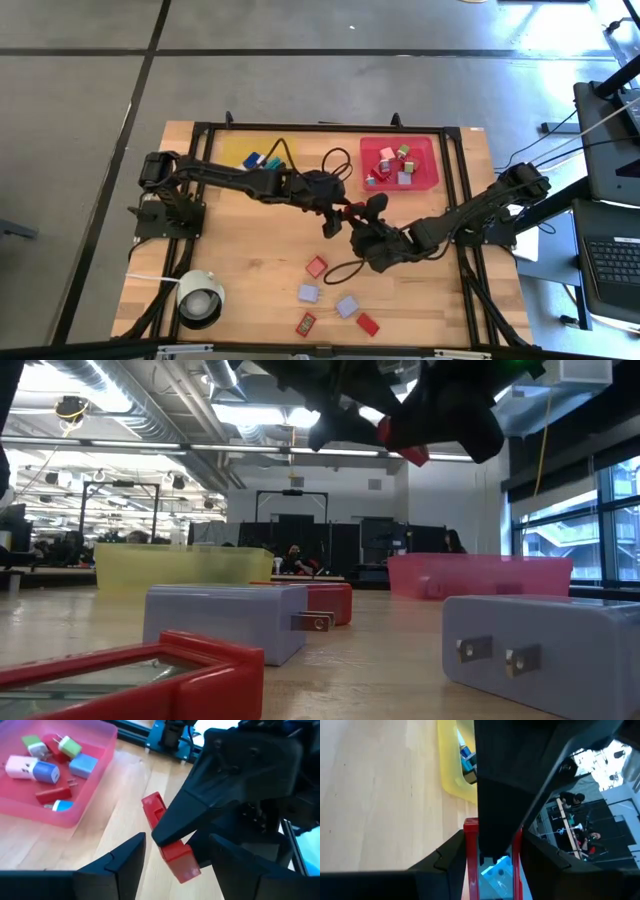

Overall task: Pick & Place Office items
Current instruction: Put the left red digital clock into the yellow bin

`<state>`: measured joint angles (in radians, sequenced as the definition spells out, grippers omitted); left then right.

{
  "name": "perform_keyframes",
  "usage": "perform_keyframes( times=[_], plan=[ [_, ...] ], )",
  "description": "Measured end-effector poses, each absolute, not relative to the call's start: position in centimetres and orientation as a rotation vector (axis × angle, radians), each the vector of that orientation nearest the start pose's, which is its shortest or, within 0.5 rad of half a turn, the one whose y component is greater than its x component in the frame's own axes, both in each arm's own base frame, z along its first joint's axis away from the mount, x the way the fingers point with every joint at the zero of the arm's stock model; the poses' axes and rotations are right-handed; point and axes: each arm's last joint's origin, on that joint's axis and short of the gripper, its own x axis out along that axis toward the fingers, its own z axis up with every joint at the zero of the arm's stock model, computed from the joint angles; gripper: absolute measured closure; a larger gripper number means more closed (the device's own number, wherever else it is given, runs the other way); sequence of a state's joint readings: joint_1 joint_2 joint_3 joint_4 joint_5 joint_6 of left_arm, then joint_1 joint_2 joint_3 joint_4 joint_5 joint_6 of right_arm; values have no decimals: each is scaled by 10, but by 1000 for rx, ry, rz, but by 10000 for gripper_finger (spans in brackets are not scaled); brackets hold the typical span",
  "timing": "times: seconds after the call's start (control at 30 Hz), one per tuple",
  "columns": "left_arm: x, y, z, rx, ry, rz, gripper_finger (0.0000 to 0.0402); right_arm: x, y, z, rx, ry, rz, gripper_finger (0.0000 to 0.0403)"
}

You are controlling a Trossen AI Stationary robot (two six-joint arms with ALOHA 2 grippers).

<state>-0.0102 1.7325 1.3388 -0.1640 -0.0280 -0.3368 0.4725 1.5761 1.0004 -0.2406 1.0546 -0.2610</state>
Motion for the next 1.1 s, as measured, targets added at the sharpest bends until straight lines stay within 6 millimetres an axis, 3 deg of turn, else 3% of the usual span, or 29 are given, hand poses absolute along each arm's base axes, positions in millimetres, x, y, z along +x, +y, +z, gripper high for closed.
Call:
perform_keyframes(
  times=[0.33,0.83,1.1],
  plan=[
    [393,0,273,-450,556,151,207,295,122,227,-853,659,-462,244],
    [393,7,274,-565,553,164,322,296,119,227,-875,672,-468,243],
    [392,7,273,-556,571,155,331,299,118,228,-821,662,-424,194]
  ],
)
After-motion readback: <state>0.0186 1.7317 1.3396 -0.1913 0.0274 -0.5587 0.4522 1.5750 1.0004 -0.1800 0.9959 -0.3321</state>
